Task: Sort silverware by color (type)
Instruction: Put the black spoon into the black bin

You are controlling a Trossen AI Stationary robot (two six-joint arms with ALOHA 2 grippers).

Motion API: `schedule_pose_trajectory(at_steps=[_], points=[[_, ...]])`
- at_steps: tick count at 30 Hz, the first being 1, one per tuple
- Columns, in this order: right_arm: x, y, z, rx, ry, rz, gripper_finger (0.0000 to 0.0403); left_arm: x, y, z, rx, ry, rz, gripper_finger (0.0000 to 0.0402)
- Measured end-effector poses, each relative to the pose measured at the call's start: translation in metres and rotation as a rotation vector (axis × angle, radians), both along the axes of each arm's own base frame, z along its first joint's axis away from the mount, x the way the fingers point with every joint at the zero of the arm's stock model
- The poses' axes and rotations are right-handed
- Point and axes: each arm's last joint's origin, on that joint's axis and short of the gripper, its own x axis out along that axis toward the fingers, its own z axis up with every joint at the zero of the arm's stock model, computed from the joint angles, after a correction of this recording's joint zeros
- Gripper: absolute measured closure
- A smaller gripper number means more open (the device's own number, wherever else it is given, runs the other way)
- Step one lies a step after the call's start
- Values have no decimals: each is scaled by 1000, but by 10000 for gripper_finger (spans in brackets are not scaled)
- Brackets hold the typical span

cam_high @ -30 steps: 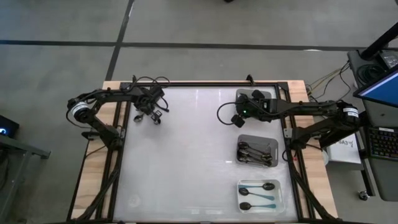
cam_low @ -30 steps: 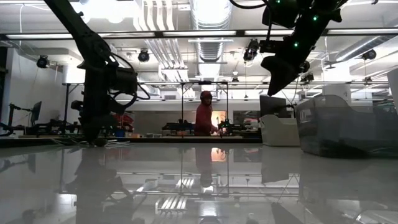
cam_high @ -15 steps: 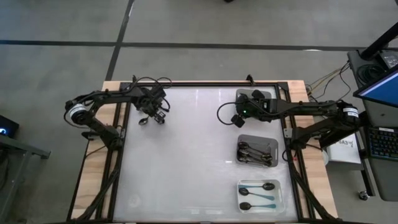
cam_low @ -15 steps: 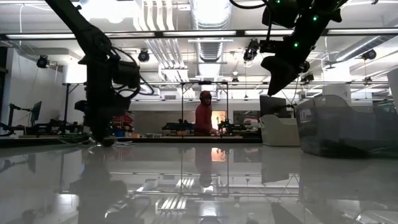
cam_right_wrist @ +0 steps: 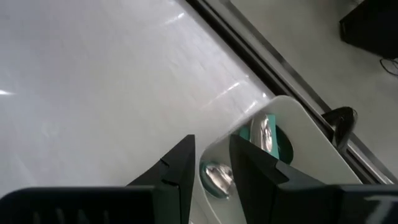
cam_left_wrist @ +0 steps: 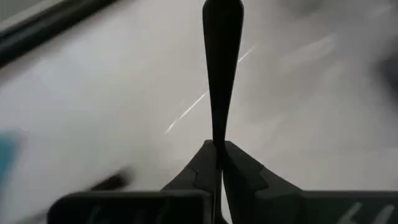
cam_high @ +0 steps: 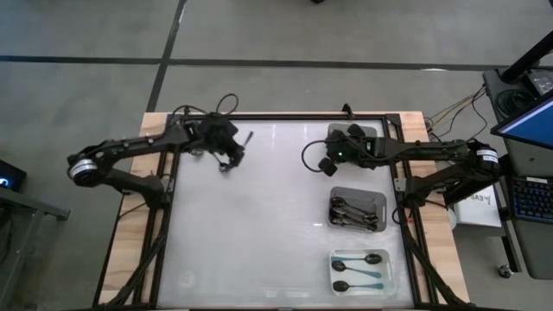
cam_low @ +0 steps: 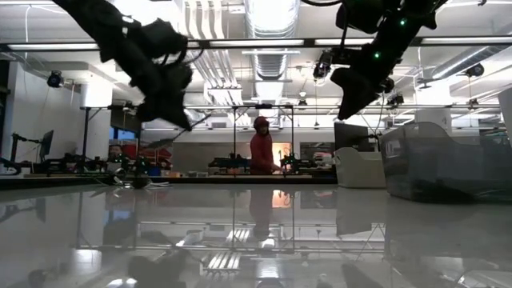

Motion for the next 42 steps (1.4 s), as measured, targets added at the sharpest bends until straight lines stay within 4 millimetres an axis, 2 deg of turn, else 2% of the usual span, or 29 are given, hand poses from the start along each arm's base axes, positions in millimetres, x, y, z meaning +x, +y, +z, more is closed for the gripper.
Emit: schedule_pose_trajectory(at_steps=[5, 12, 17, 23, 28, 32, 36, 42], points=[[7, 0, -3, 20, -110, 67, 310, 29, -29, 14, 79, -198, -164, 401], [21, 7, -11, 51, -387, 433, 310, 54, -59, 27, 154, -388, -299, 401], [18, 15, -22, 103, -600, 658, 310, 63, -77, 30, 164, -447, -366, 401], [8, 18, -36, 66, -719, 671, 310, 69, -94, 36, 181, -522, -429, 402], [5, 18, -29, 23, -849, 676, 310, 77, -97, 37, 192, -600, -464, 402], [9, 19, -20, 51, -946, 660, 310, 88, -97, 27, 170, -633, -509, 402], [13, 20, -17, 69, -952, 662, 310, 98, -96, 18, 163, -633, -510, 402], [16, 21, -13, 74, -962, 689, 309, 106, -95, 25, 212, -650, -541, 402]])
